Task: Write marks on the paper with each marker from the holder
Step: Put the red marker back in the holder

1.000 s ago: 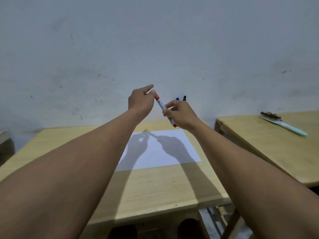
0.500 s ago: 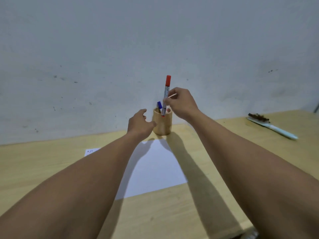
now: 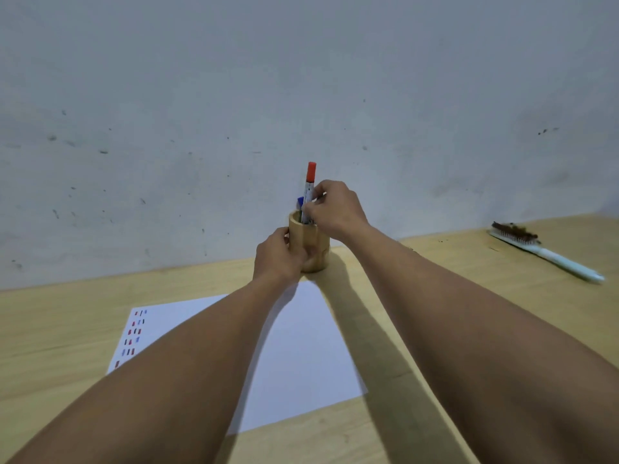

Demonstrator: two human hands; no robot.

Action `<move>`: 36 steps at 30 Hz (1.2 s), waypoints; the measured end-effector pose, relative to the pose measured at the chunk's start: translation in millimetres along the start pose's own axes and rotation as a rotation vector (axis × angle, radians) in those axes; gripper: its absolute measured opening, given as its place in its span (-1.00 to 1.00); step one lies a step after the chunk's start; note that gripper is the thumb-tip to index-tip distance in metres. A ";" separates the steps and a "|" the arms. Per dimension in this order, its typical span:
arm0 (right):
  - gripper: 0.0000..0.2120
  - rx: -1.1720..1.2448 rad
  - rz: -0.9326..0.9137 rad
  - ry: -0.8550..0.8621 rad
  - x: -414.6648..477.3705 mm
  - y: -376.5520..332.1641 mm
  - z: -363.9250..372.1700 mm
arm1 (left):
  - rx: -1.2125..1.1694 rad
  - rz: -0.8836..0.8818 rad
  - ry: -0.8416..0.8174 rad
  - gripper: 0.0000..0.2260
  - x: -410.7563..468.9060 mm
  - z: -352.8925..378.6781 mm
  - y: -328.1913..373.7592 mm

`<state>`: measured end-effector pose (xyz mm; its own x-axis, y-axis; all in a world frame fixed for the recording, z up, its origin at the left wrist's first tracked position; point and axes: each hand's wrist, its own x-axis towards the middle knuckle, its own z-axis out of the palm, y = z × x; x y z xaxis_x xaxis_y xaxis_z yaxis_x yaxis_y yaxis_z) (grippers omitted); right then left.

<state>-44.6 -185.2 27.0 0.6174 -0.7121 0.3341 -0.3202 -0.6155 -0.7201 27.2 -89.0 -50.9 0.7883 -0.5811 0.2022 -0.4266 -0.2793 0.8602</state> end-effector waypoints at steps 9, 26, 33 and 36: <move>-0.80 -0.192 0.040 -0.053 9.6 6.9 21.4 | -0.056 0.039 -0.024 -0.62 0.5 -0.3 -6.7; -0.59 -0.226 -0.041 0.075 -25.3 29.1 -1.0 | -0.093 0.041 -0.003 -0.52 -1.5 2.0 -7.7; -0.54 -0.214 -0.019 0.060 -36.1 20.0 -6.1 | 0.055 0.032 -0.005 -0.46 -6.2 -1.9 -2.4; -0.54 -0.174 -0.037 0.092 -45.8 5.1 -21.7 | 0.076 0.001 -0.033 -0.40 -26.3 -21.5 5.2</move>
<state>-90.1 -163.0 21.2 0.5655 -0.7111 0.4178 -0.4229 -0.6849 -0.5933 13.7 -58.7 -41.7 0.7732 -0.6061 0.1867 -0.4611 -0.3353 0.8216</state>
